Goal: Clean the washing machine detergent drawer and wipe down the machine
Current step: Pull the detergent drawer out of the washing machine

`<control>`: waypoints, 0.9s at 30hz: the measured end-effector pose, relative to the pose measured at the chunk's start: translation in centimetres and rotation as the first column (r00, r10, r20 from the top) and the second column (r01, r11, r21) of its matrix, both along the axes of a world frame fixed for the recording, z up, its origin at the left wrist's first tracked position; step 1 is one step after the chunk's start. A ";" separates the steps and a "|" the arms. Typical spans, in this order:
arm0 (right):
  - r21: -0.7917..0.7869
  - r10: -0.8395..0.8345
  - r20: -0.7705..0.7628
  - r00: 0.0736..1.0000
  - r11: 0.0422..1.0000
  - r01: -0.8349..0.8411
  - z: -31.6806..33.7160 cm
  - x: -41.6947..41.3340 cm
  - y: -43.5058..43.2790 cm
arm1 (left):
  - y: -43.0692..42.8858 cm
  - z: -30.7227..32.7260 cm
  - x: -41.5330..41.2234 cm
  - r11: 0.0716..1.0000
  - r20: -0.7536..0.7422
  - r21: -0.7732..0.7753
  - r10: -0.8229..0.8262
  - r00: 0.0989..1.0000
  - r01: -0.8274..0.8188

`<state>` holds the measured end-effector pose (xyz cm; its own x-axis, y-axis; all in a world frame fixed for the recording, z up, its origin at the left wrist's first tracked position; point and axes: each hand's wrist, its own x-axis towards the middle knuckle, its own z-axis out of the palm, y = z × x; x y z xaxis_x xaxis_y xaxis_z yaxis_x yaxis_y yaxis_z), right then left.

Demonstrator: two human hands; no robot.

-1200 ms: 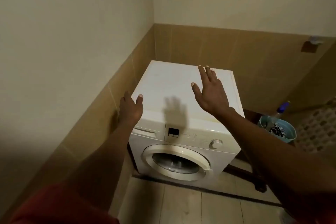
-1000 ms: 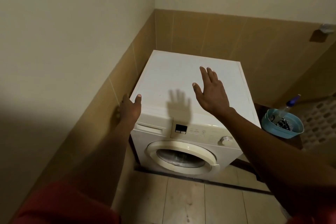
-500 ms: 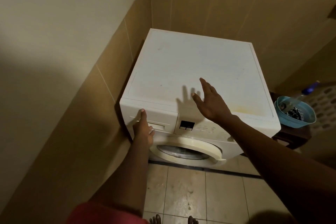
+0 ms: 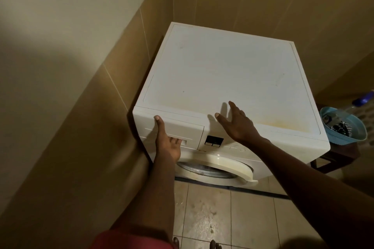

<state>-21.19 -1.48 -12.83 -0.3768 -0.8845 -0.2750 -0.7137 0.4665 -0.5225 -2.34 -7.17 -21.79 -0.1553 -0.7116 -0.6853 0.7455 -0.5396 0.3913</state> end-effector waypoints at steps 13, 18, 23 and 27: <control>-0.011 0.013 -0.106 0.994 1.000 -0.014 -2.9 -0.4 -0.9 | 0.2 -1.5 -0.7 0.998 -0.003 -0.066 0.020 1.000 -0.021; -0.016 0.037 -0.157 0.987 0.999 -0.040 -3.7 -0.3 -0.7 | 0.3 -1.6 -1.0 0.995 0.003 -0.089 0.055 0.998 -0.054; -0.023 0.043 -0.169 0.985 0.999 -0.048 -3.6 -0.4 -0.9 | 0.7 -1.4 -1.0 0.995 0.009 -0.072 0.071 0.997 -0.070; -0.013 0.037 -0.146 0.989 0.999 -0.039 -3.8 -0.6 -0.8 | 1.4 -0.4 -1.0 0.996 -0.030 -0.067 0.057 0.998 -0.058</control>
<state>-21.77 -2.26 -16.63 -0.3777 -0.9027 -0.2059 -0.7999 0.4301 -0.4184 -3.38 -5.78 -22.17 -0.1312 -0.7646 -0.6310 0.7857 -0.4684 0.4042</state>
